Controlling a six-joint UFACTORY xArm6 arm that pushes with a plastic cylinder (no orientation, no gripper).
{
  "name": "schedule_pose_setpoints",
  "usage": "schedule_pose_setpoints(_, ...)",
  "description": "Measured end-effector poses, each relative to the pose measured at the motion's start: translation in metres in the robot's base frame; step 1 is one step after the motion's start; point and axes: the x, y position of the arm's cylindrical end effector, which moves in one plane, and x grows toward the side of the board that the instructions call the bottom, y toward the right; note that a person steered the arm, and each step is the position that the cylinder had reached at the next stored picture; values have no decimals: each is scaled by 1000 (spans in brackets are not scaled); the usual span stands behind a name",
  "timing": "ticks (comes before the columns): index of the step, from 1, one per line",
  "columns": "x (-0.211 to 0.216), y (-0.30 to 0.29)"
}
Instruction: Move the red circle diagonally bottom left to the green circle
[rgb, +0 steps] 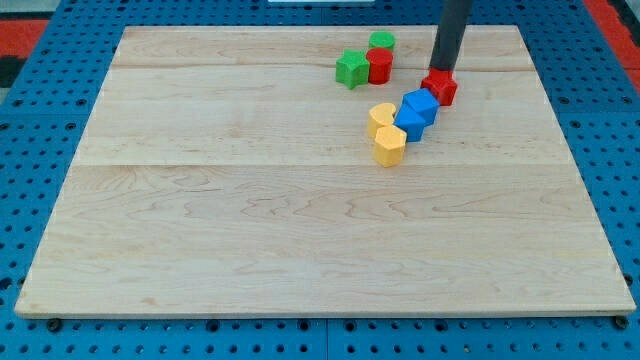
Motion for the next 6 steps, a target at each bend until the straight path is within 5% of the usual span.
schedule_pose_setpoints(3,-1,-63)
schedule_pose_setpoints(4,-56,-97)
schedule_pose_setpoints(5,-70,-55)
schedule_pose_setpoints(6,-40,-63)
